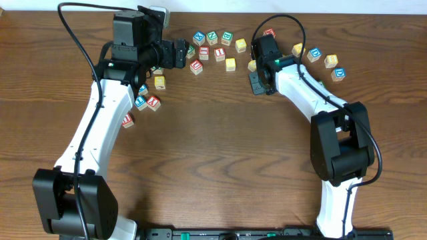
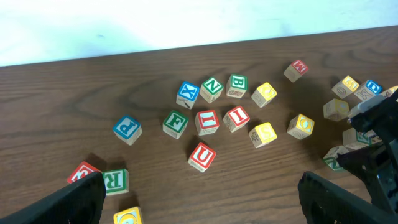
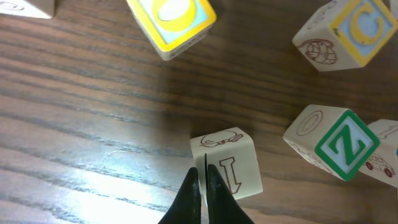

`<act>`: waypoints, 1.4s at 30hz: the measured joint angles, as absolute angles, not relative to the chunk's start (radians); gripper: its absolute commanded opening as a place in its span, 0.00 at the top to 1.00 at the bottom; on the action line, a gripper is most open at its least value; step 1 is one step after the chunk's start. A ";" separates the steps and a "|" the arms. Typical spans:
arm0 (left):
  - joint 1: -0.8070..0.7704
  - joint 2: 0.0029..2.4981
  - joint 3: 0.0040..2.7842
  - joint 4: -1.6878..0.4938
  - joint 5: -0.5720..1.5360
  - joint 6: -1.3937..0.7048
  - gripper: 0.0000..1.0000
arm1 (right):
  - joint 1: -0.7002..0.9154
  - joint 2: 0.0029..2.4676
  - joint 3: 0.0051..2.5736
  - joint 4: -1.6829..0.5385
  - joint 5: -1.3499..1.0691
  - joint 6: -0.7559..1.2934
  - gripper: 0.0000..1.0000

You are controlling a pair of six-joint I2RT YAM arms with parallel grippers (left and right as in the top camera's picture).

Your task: Spell out AI2

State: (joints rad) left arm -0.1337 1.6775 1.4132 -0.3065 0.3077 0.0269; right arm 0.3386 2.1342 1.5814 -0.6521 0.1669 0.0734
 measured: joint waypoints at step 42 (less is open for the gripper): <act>-0.134 1.678 1.413 -0.307 0.308 0.020 0.02 | 0.240 1.971 1.634 -0.811 -0.087 0.402 0.01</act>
